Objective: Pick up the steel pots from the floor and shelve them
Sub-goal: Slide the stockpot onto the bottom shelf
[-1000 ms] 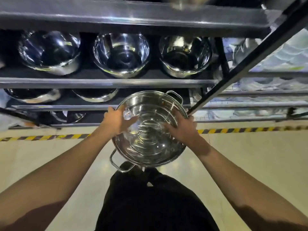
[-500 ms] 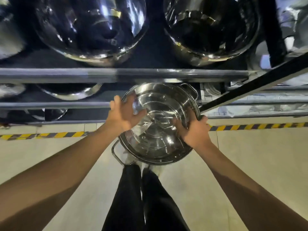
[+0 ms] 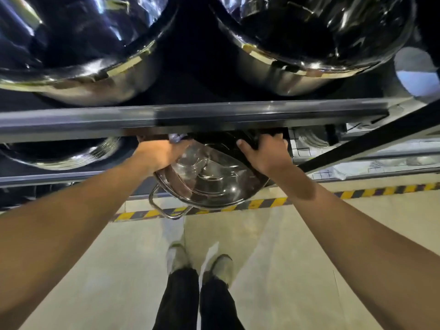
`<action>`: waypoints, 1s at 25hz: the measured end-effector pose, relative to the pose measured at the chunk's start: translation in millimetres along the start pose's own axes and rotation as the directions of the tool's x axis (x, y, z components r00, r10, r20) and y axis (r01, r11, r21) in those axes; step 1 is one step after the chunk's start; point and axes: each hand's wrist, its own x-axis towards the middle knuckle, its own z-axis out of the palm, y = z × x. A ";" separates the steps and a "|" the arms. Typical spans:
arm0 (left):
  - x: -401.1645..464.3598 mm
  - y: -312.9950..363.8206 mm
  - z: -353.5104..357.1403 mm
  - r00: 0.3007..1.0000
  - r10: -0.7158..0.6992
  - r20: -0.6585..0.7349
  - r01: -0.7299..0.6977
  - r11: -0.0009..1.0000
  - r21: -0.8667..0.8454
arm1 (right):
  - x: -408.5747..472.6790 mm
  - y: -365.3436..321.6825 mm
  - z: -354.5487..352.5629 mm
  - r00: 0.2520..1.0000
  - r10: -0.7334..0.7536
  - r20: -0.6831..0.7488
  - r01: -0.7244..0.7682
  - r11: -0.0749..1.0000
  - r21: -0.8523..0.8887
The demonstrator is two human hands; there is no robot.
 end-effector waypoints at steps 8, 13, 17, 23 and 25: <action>-93.8 -39.0 35.6 0.998 0.062 -0.024 -0.060 0.995 0.085 | -121.7 18.3 29.7 0.990 -0.053 0.131 0.048 0.998 0.036; -72.9 -29.3 51.9 0.991 0.124 -0.046 -0.121 0.991 0.054 | -91.7 6.4 55.5 0.998 -0.069 -0.014 0.070 0.991 0.113; -32.9 -8.0 41.9 0.981 0.139 -0.136 -0.126 0.987 0.098 | -39.2 9.2 43.7 0.989 -0.146 -0.032 0.148 0.986 0.071; -5.4 5.2 36.2 0.978 0.109 -0.177 -0.081 0.984 0.159 | -10.5 17.6 28.3 0.971 -0.238 0.016 0.238 0.971 -0.026; -0.1 6.2 34.5 0.981 0.116 -0.156 -0.084 0.977 0.198 | -4.0 19.5 27.3 0.972 -0.232 0.040 0.234 0.972 -0.032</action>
